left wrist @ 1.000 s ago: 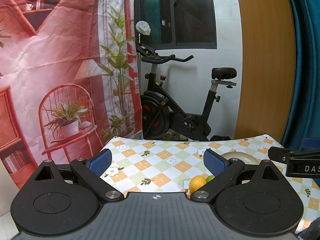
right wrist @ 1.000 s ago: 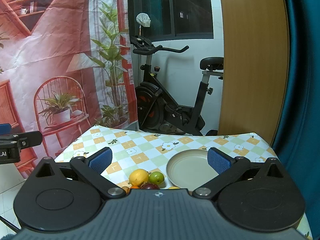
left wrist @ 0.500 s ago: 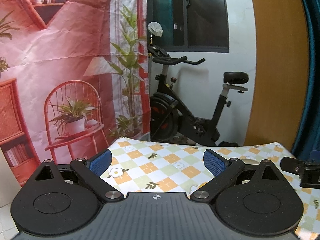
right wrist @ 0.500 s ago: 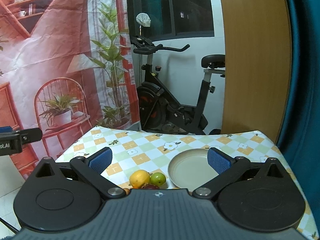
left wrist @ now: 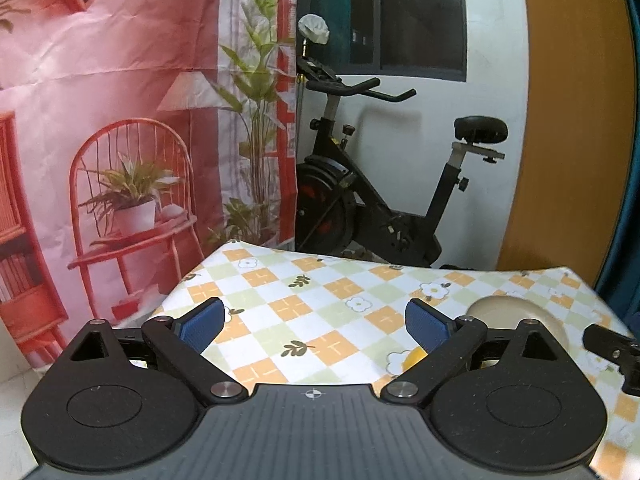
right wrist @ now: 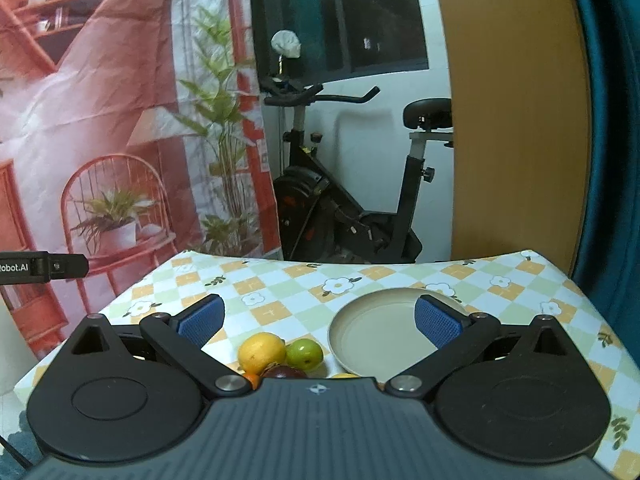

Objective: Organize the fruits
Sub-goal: 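Move the left gripper toward the large red apple in the fruit pile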

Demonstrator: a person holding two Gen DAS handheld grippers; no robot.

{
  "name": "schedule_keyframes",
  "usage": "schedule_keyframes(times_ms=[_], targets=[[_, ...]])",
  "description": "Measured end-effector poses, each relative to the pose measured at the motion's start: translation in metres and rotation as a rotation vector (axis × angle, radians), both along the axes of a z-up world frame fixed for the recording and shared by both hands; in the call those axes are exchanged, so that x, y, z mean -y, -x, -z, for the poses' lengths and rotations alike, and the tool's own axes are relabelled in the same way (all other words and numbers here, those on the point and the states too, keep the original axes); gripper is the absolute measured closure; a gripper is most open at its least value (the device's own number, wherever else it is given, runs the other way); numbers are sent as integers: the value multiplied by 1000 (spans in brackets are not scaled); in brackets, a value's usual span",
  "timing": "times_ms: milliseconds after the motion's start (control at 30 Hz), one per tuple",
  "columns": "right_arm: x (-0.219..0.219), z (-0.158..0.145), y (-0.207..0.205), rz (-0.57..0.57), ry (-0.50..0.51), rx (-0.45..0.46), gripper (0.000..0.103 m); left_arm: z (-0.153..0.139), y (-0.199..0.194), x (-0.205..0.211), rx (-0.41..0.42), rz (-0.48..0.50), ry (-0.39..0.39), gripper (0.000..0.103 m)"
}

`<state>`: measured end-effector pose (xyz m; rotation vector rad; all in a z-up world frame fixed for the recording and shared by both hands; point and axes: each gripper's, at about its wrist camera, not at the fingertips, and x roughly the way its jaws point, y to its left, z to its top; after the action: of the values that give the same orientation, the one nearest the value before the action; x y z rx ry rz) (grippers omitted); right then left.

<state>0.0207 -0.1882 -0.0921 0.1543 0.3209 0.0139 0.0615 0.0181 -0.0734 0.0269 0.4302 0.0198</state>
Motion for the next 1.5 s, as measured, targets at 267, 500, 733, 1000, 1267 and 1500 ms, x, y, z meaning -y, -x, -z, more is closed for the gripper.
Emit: schedule_keyframes(times_ms=[267, 500, 733, 1000, 1267, 1500], targets=[[-1, 40, 1, -15, 60, 41, 0, 27, -11, -3, -1, 25, 67, 10], [-10, 66, -3, -84, 133, -53, 0, 43, -20, 4, -74, 88, 93, 9], [-13, 86, -7, -131, 183, -137, 0, 56, -27, 12, -131, 131, 90, 9], [-5, 99, -15, -169, 165, -176, 3, 68, -34, 23, -191, 214, 79, 11], [-10, 108, -17, -221, 187, -196, 29, 81, -41, 35, -244, 325, 112, 45], [-17, 113, -20, -251, 210, -196, 34, 92, -47, 60, -306, 452, 122, 46]])
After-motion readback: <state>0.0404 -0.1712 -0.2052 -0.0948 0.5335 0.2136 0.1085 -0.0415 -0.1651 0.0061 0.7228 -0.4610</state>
